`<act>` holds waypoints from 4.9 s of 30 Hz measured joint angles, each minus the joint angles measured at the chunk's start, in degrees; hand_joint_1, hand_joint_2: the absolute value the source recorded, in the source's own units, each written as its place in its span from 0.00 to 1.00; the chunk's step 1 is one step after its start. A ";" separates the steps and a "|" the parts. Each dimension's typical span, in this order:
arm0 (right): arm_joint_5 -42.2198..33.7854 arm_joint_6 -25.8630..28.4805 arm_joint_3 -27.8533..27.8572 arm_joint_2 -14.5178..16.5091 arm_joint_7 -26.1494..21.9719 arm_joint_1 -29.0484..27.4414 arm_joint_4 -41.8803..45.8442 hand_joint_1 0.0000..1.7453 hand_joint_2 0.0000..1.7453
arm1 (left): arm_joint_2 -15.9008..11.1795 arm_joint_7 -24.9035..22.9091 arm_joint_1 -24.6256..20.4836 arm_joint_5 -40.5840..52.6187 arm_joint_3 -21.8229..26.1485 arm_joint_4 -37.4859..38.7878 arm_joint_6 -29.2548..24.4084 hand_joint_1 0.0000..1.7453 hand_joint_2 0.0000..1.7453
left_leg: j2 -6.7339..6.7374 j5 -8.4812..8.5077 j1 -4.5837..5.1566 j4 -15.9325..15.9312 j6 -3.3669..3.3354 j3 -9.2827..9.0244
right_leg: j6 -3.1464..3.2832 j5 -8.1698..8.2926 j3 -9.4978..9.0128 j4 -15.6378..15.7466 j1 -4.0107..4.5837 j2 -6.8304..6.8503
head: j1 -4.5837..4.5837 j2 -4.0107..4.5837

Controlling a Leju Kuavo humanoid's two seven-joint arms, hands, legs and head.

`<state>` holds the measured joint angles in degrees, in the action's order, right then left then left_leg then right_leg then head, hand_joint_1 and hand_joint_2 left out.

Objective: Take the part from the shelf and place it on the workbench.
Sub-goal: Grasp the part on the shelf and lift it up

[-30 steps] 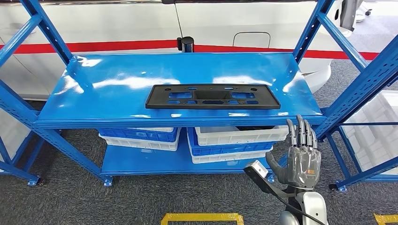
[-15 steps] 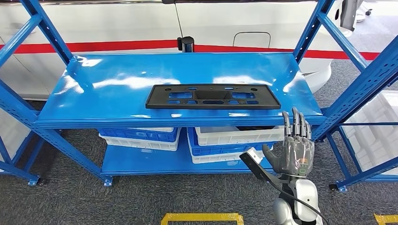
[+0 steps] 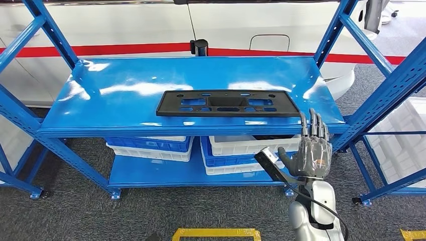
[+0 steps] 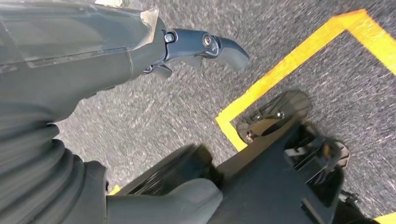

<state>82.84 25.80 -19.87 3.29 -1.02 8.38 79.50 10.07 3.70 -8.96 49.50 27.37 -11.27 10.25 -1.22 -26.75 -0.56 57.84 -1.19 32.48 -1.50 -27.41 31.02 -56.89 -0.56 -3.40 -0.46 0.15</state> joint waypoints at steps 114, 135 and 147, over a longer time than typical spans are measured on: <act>1.12 -1.91 -7.46 16.09 3.73 35.95 -54.73 0.00 0.00 | 0.83 -1.78 -3.85 -1.11 -0.85 0.31 -0.57 0.00 1.00 | 0.00 0.05 0.00 0.03 0.03 0.09 | -0.01 0.01 0.07 -0.10 0.00 0.00 | 0.01 0.00; 0.55 -2.56 -8.68 16.13 5.79 38.58 -56.24 0.00 0.00 | 0.84 -1.82 -3.65 -0.85 0.21 0.66 -0.60 0.00 1.00 | 0.00 0.05 0.00 0.03 0.02 0.11 | -0.01 0.01 0.08 -0.10 0.00 0.00 | 0.01 0.00; -3.73 -2.41 -7.97 15.71 4.94 38.46 -57.12 0.00 1.00 | 0.83 -1.90 -3.66 -0.13 0.21 0.71 -0.17 0.00 1.00 | 0.01 0.05 0.00 0.03 0.02 0.10 | -0.01 0.01 0.10 -0.10 0.00 0.00 | 0.01 0.00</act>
<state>79.11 23.38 -27.84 19.00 3.92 46.83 22.38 10.90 1.80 -12.61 49.38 27.58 -10.56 10.09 -1.22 -26.70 -0.56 57.87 -1.17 32.59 -1.51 -27.40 31.12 -56.99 -0.56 -3.40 -0.45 0.15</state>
